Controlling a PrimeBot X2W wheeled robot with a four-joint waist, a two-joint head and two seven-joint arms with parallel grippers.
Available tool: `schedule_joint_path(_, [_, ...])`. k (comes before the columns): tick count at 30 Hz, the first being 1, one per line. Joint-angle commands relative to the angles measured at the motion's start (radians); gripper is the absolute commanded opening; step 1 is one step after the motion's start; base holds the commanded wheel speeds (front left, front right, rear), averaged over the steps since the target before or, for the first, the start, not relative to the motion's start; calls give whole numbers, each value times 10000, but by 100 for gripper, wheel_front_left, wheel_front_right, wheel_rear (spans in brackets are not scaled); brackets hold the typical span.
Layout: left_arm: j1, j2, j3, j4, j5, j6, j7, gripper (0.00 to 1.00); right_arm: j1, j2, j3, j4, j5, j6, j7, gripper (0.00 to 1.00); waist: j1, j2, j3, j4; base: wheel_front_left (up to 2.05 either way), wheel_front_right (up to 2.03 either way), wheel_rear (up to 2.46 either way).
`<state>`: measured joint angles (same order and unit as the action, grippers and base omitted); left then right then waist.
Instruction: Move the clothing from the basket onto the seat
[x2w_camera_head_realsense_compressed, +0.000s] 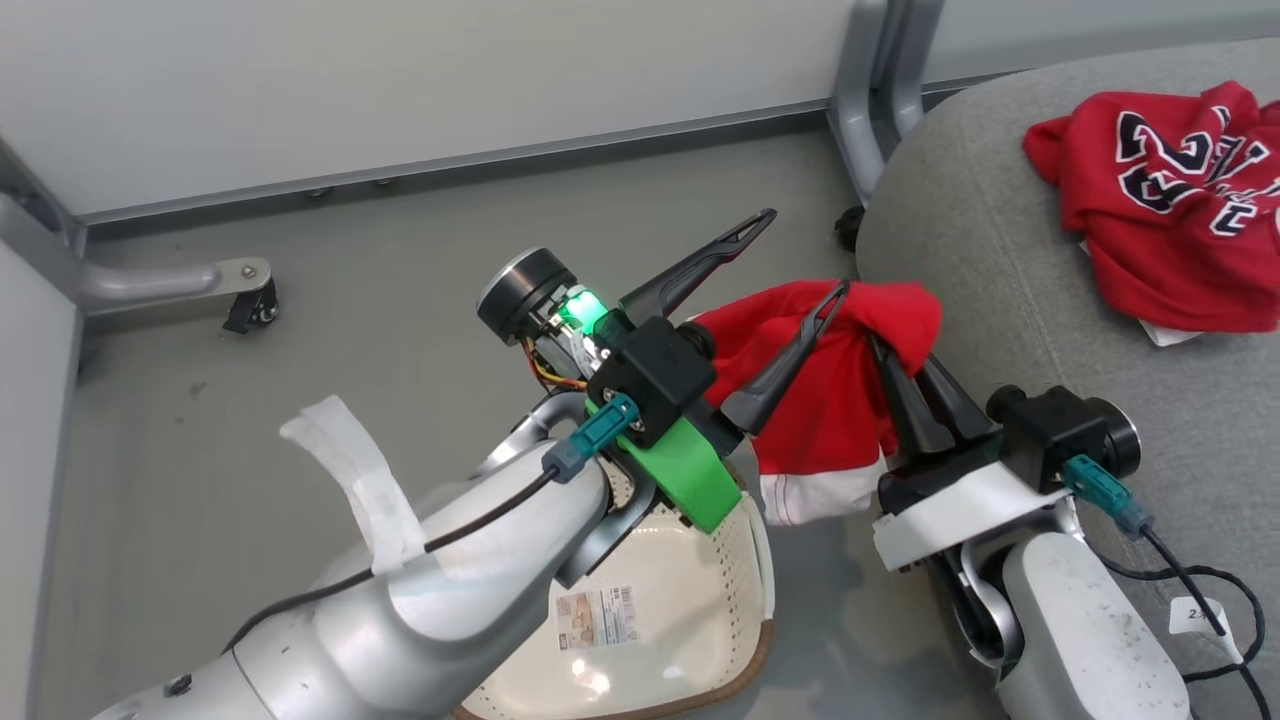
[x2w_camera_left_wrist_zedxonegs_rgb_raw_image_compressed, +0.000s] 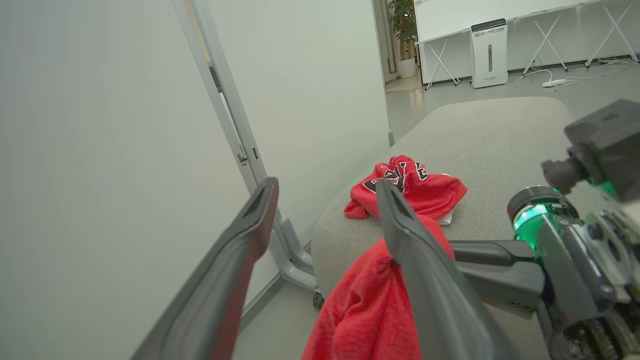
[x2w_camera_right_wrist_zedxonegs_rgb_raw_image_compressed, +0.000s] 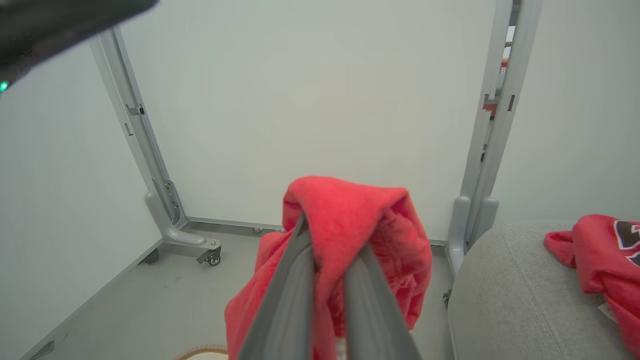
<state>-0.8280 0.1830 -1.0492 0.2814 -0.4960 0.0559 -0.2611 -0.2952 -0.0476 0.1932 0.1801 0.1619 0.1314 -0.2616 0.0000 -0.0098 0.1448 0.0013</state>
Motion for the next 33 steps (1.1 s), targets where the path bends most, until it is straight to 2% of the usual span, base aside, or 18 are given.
schedule_joint_path(1, [167, 44, -53, -42, 61, -32, -36, 100, 218, -32, -118, -82, -33, -14, -30, 0, 0, 98, 11, -440, 0, 0, 0])
schedule_joint_path(12, [-4, 76, -405, -164, 193, -144, 164, 100, 719, -29, -867, -611, 12, -13, -30, 0, 0, 98, 350, -1961, 0, 0, 0])
schedule_joint_path(20, [-17, 88, -532, -208, 54, -226, 367, 100, 1285, -26, -1540, -1056, 71, -13, -30, 0, 0, 98, 746, -2829, 0, 0, 0])
schedule_joint_path(26, [162, 150, -529, -137, -74, -204, 320, 100, 1622, -26, -1984, -1360, 186, -13, -30, 0, 0, 98, 928, -3125, 0, 0, 0])
schedule_joint_path(33, [146, 218, -383, -115, -124, -128, 201, 100, 1183, -26, -2450, -1546, 426, -13, -30, 0, 0, 98, 1220, -3029, 0, 0, 0])
